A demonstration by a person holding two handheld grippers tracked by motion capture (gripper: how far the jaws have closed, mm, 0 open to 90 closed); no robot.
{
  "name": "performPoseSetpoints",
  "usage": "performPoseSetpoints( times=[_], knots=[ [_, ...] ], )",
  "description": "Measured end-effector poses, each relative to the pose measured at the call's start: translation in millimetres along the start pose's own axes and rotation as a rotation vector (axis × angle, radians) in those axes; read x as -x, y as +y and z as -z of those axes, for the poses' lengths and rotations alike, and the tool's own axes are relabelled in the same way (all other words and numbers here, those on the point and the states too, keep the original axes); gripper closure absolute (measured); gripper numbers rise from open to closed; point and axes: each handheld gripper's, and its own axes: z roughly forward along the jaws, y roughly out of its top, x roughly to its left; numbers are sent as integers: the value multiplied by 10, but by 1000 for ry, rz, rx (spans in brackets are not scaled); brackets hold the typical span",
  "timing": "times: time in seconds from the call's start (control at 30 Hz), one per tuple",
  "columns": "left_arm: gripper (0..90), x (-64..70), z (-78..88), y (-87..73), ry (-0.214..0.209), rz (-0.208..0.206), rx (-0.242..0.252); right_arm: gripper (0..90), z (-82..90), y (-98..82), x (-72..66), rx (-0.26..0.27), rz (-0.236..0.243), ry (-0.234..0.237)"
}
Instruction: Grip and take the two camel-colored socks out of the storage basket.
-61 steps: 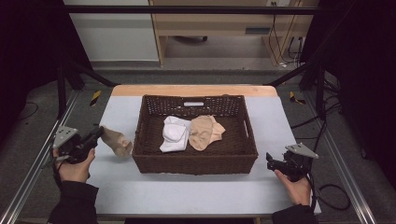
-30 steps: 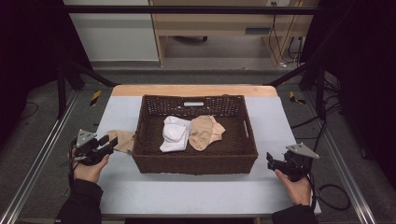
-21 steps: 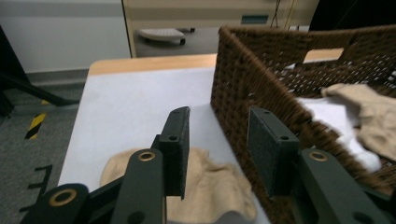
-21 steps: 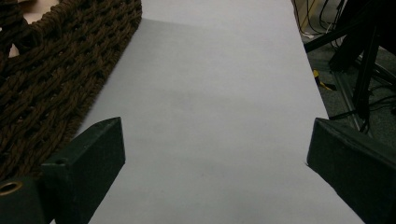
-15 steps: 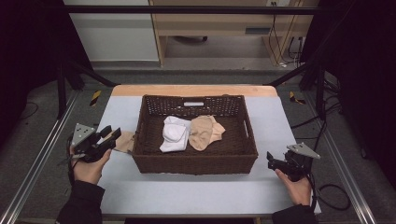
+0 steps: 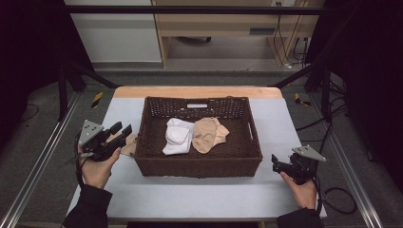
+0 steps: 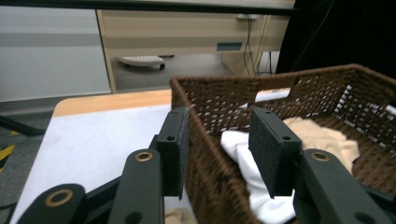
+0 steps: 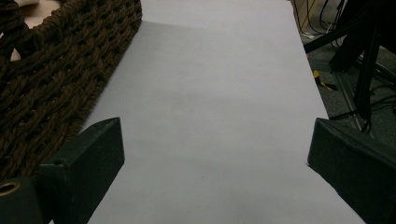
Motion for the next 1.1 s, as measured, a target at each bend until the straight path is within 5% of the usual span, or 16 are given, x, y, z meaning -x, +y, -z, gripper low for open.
performPoseSetpoints(
  times=[0.3,1.1],
  knots=[
    [574,188,-163,135,-42,15,18,42,-5,-2,-1,-3,2,-4],
    [576,924,-833,453,-139,-45,-8,42,6,2,6,4,-6,-3]
  ],
)
